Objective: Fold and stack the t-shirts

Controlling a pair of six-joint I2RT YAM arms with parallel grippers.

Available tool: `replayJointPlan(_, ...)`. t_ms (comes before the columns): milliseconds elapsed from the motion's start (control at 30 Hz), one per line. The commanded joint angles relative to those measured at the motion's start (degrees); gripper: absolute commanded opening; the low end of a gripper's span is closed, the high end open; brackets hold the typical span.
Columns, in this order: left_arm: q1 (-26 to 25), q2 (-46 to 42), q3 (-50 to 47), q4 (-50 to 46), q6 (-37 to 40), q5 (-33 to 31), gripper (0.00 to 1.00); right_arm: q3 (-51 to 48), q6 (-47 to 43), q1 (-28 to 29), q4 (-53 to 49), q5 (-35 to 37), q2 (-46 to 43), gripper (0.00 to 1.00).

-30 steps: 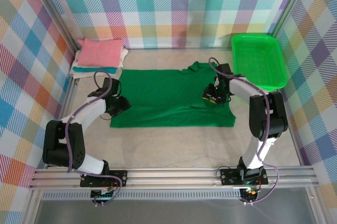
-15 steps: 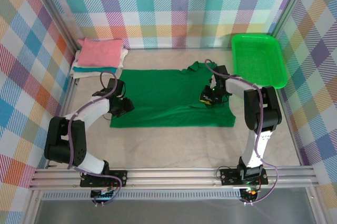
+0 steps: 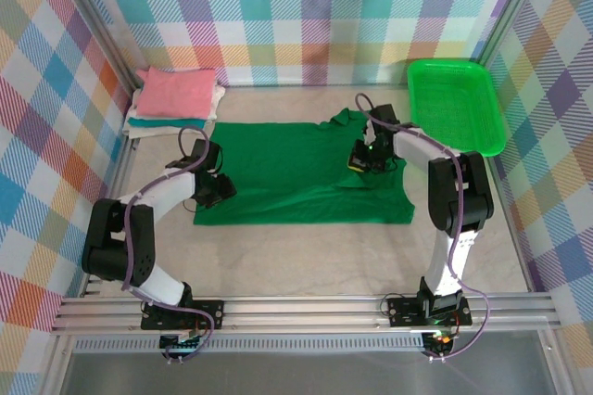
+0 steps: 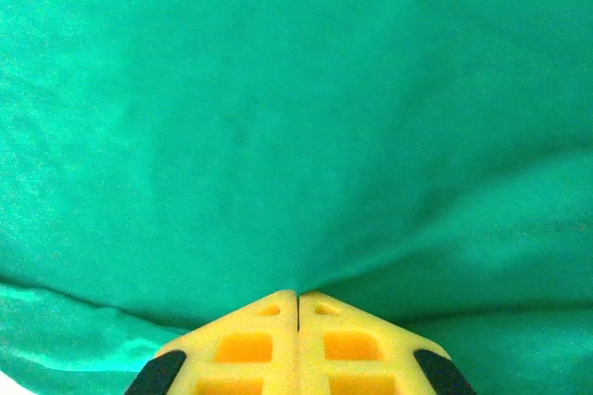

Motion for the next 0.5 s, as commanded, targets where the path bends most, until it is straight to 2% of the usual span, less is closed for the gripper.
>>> replayJointPlan(0, -0.61, 0.71, 0.9, 1.13, -0.16, -1.95, 0.43, 4.56, -2.19, 0.92, -1.61, 2.04, 2.46, 0.0)
replayJointPlan(200, -0.62, 0.99, 0.63, 0.85, -0.01, -2.28, 0.42, 9.75, -4.67, 2.1, -3.34, 4.23, 4.76, 0.0)
replayJointPlan(333, -0.72, 1.24, 0.56, 0.66, 0.3, -2.5, 0.42, 16.35, -8.06, 2.4, -8.94, 4.51, 9.31, 0.01)
replayJointPlan(400, -0.6, 1.66, 0.73, 0.57, 0.34, -2.29, 0.42, 18.74, -8.75, 2.4, -10.77, 5.35, 10.86, 0.23)
replayJointPlan(467, -0.65, 2.04, 0.74, 0.81, 0.26, -2.05, 0.42, 20.5, -8.89, 2.51, -11.75, 6.46, 11.11, 0.26)
